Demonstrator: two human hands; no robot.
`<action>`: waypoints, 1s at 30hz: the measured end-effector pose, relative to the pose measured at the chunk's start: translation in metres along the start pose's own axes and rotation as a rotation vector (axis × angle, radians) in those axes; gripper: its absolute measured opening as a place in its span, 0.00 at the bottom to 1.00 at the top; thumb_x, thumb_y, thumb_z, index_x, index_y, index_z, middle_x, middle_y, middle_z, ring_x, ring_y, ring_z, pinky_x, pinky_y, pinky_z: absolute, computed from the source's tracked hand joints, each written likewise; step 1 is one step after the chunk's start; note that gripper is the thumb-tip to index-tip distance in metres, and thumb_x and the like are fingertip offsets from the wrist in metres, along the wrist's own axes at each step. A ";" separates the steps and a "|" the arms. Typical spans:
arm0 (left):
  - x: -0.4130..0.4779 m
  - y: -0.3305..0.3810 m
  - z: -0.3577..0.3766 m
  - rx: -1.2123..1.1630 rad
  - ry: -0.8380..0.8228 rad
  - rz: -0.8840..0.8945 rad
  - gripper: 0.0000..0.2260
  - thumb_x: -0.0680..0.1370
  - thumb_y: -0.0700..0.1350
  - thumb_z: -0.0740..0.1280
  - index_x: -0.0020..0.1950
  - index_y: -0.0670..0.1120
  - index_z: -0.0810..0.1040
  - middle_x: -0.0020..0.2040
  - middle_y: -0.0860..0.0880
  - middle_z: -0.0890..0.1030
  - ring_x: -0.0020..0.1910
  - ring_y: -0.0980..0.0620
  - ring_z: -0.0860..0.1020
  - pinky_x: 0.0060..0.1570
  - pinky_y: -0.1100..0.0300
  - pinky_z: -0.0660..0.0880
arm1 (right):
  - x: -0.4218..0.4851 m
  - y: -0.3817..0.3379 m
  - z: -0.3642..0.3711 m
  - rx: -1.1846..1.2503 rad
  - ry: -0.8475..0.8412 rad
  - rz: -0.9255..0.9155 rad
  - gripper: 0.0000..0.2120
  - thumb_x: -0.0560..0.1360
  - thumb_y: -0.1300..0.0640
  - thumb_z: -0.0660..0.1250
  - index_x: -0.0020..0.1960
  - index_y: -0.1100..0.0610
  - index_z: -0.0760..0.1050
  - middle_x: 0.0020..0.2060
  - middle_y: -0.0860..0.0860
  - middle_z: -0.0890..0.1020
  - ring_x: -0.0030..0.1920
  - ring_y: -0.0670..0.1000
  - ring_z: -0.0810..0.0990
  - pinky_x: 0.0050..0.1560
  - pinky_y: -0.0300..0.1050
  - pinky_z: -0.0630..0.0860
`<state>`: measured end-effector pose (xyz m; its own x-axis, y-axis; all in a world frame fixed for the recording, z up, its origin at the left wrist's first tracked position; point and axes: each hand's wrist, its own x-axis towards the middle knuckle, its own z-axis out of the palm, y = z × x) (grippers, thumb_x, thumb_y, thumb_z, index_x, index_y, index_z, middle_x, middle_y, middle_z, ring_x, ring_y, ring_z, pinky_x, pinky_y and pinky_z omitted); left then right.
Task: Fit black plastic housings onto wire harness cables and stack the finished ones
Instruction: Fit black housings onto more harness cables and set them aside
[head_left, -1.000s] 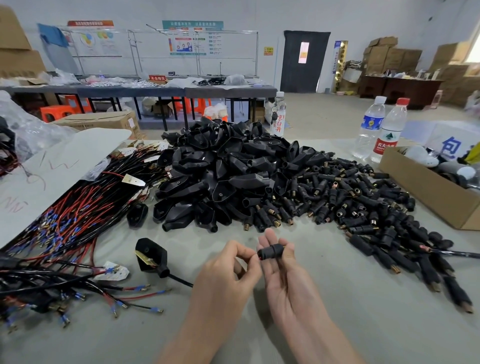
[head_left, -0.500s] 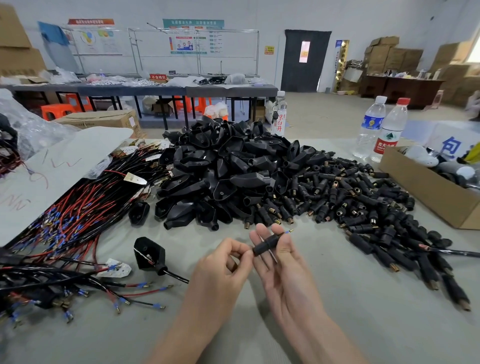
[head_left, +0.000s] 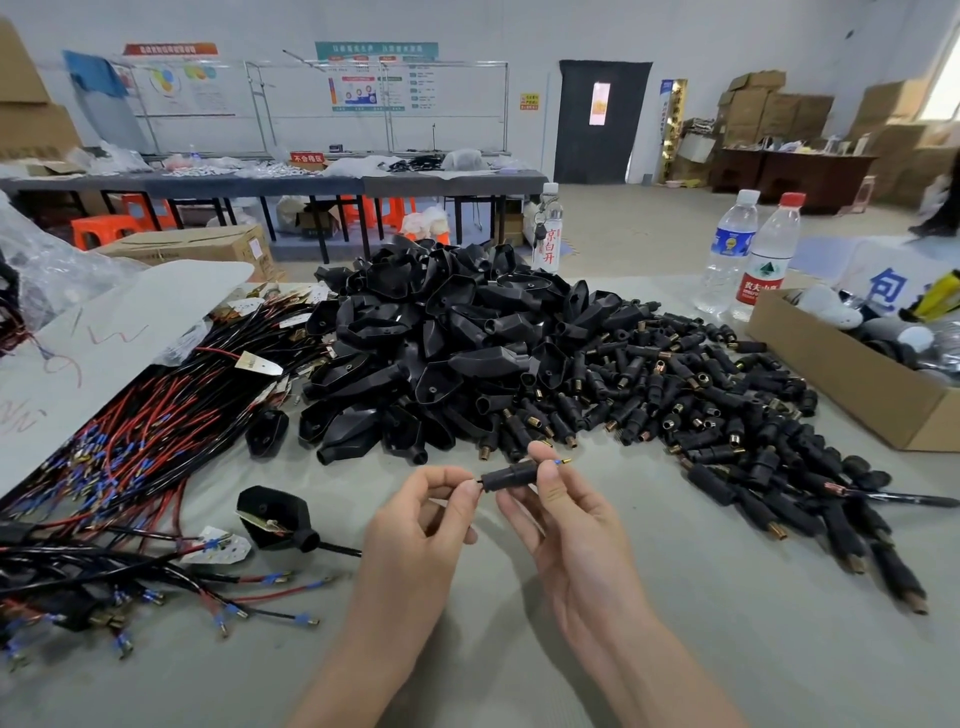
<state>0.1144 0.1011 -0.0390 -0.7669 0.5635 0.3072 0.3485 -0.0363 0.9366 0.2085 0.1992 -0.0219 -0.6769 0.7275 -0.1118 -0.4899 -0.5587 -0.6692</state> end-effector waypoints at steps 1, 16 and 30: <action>0.000 0.000 0.000 -0.004 -0.007 -0.004 0.03 0.78 0.51 0.69 0.46 0.60 0.80 0.35 0.52 0.82 0.37 0.53 0.82 0.44 0.54 0.78 | 0.000 0.000 0.000 0.004 0.005 -0.002 0.12 0.72 0.58 0.68 0.53 0.60 0.83 0.42 0.59 0.84 0.43 0.52 0.85 0.48 0.42 0.83; -0.001 0.008 -0.008 0.105 -0.115 0.051 0.04 0.76 0.54 0.67 0.46 0.57 0.79 0.32 0.50 0.81 0.33 0.50 0.80 0.40 0.49 0.79 | -0.003 0.002 -0.001 -0.015 0.010 -0.017 0.13 0.70 0.55 0.71 0.50 0.62 0.84 0.44 0.59 0.85 0.48 0.53 0.86 0.45 0.38 0.82; 0.000 0.005 0.000 -0.035 -0.102 -0.001 0.08 0.77 0.46 0.72 0.51 0.61 0.80 0.45 0.56 0.84 0.41 0.53 0.82 0.46 0.61 0.78 | -0.004 0.004 -0.001 -0.192 -0.023 -0.109 0.12 0.72 0.51 0.70 0.52 0.54 0.86 0.50 0.58 0.86 0.53 0.53 0.86 0.51 0.39 0.81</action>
<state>0.1164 0.1009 -0.0339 -0.7074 0.6448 0.2895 0.3277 -0.0637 0.9426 0.2098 0.1943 -0.0253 -0.6393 0.7688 -0.0160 -0.4485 -0.3897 -0.8044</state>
